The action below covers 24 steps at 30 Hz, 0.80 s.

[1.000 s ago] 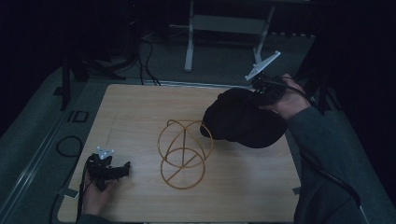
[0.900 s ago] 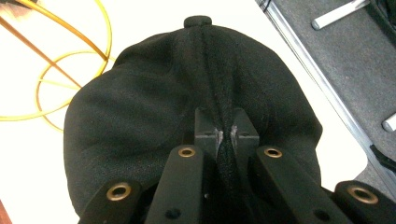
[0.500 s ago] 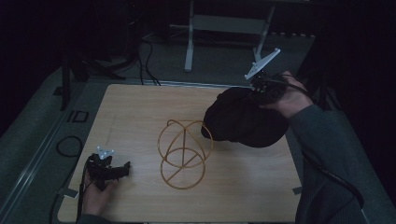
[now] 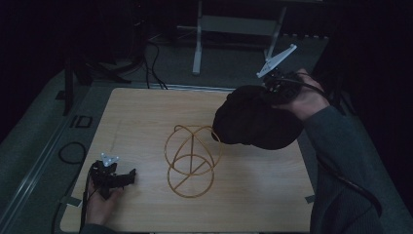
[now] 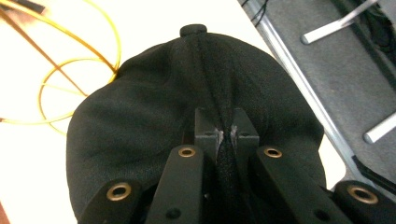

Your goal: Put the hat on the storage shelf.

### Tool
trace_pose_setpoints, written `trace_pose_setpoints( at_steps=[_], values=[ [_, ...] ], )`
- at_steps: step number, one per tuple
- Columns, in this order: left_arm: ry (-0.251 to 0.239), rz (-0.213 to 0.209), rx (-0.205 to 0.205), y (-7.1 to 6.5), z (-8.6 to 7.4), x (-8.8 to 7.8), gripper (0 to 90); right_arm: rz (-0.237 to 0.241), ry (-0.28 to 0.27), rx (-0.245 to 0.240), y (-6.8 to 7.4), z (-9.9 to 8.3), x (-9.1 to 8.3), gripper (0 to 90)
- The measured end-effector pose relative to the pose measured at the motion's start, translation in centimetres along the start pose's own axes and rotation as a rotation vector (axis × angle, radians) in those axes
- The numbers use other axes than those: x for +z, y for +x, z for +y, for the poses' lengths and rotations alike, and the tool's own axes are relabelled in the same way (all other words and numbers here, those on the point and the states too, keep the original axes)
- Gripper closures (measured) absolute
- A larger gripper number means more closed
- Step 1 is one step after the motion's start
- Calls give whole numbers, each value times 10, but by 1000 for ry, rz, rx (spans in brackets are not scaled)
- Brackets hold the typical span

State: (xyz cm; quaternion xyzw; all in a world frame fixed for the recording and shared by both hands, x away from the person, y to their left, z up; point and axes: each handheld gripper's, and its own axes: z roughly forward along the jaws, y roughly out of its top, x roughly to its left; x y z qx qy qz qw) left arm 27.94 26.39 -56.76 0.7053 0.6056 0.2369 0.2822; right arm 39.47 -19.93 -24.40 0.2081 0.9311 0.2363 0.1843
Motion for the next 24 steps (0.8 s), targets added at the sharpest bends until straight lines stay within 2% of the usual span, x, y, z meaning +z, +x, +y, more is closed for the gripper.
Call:
trace_pose_setpoints(
  at_steps=[9,13,19,24],
  values=[
    [0,0,0,0,0,0,18,-44,-50,38,-6,0,-15,853],
    [0,0,0,0,0,0,18,-45,-59,38,-7,2,-20,853],
    [0,0,0,0,0,0,18,-49,-41,19,-6,9,-27,852],
    [0,0,0,0,0,0,18,-57,-57,13,-5,14,-32,852]
  ],
)
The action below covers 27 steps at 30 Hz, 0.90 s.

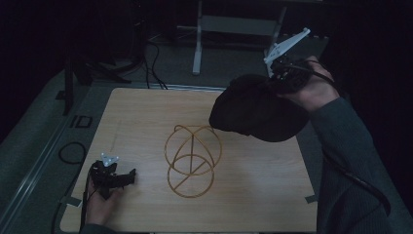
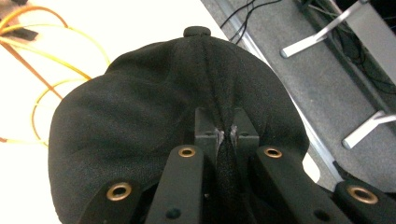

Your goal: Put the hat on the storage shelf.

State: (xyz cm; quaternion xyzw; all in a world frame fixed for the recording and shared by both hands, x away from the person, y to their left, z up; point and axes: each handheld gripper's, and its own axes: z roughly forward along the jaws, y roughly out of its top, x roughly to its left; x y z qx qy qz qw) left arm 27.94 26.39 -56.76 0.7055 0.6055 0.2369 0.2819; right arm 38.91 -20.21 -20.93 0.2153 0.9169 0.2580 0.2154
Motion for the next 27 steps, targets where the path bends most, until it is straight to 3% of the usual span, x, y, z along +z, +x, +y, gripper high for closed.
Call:
trace_pose_setpoints(
  at_steps=[17,22,27],
  values=[
    [0,-1,-1,0,0,0,18,4,-85,25,2,0,6,853],
    [-1,0,-1,0,0,0,18,17,-143,52,3,-1,7,853],
    [-1,0,-1,0,0,0,19,14,-153,47,6,1,10,853]
  ],
)
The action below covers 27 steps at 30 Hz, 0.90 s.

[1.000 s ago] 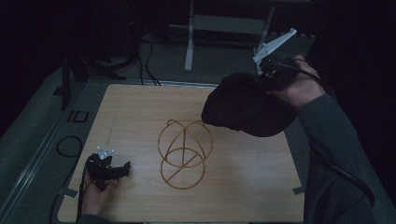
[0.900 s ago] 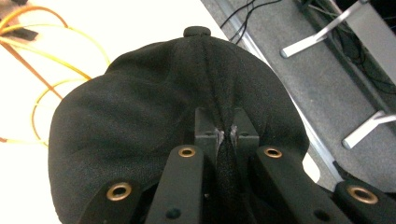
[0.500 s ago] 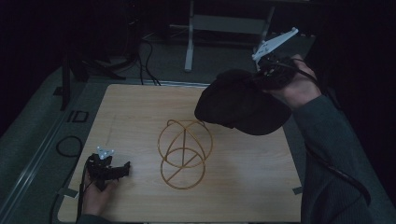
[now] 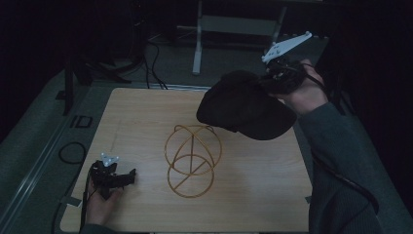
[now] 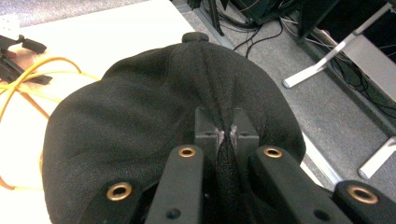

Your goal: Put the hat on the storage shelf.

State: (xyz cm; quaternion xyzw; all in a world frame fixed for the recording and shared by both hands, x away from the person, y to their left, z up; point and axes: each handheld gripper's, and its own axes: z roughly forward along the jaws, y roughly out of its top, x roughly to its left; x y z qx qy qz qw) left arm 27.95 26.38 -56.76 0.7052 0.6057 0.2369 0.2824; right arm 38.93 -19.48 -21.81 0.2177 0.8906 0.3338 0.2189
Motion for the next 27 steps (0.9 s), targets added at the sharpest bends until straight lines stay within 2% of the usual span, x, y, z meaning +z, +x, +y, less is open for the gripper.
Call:
trace_pose_setpoints(
  at_steps=[10,18,27],
  values=[
    [0,1,0,0,0,0,19,17,-56,14,3,4,2,853],
    [0,0,0,0,0,0,18,19,-67,-4,11,10,2,854],
    [0,1,1,0,0,0,18,23,-108,10,13,14,2,854]
  ],
)
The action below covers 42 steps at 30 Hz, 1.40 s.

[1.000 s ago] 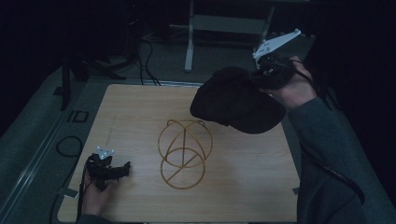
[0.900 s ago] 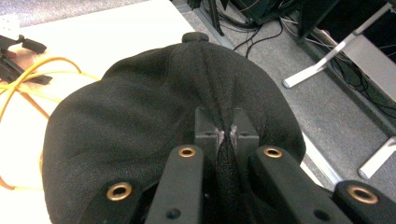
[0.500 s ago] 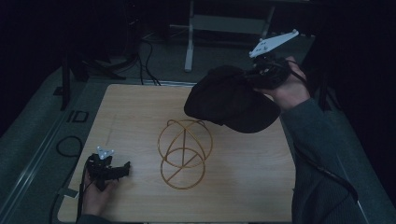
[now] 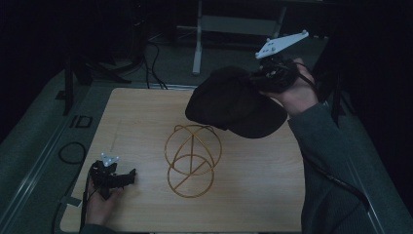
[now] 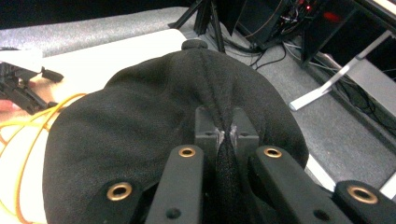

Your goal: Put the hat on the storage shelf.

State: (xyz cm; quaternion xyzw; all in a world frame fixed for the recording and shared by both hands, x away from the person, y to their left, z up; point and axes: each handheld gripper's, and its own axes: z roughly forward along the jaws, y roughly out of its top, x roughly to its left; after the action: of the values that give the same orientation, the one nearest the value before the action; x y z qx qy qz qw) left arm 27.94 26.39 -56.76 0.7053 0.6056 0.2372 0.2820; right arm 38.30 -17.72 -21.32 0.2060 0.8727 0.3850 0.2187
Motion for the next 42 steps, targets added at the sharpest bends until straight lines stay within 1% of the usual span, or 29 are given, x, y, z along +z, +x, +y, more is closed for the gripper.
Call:
trace_pose_setpoints(
  at_steps=[5,12,18,24,32,37,42],
  values=[
    [0,0,0,0,0,0,18,8,-28,7,4,3,-2,854],
    [0,0,0,0,0,0,18,17,-53,7,7,5,-5,854],
    [0,0,0,0,0,0,18,30,-73,-3,12,8,-8,854],
    [-1,0,-1,0,0,0,18,41,-75,-15,18,11,-7,854],
    [-1,1,-1,0,0,0,18,61,-95,-39,28,17,-7,853],
    [-1,1,-1,0,0,0,18,80,-117,-41,35,18,-5,854],
    [-1,0,-1,0,0,0,18,99,-126,-42,40,18,-1,854]
  ],
)
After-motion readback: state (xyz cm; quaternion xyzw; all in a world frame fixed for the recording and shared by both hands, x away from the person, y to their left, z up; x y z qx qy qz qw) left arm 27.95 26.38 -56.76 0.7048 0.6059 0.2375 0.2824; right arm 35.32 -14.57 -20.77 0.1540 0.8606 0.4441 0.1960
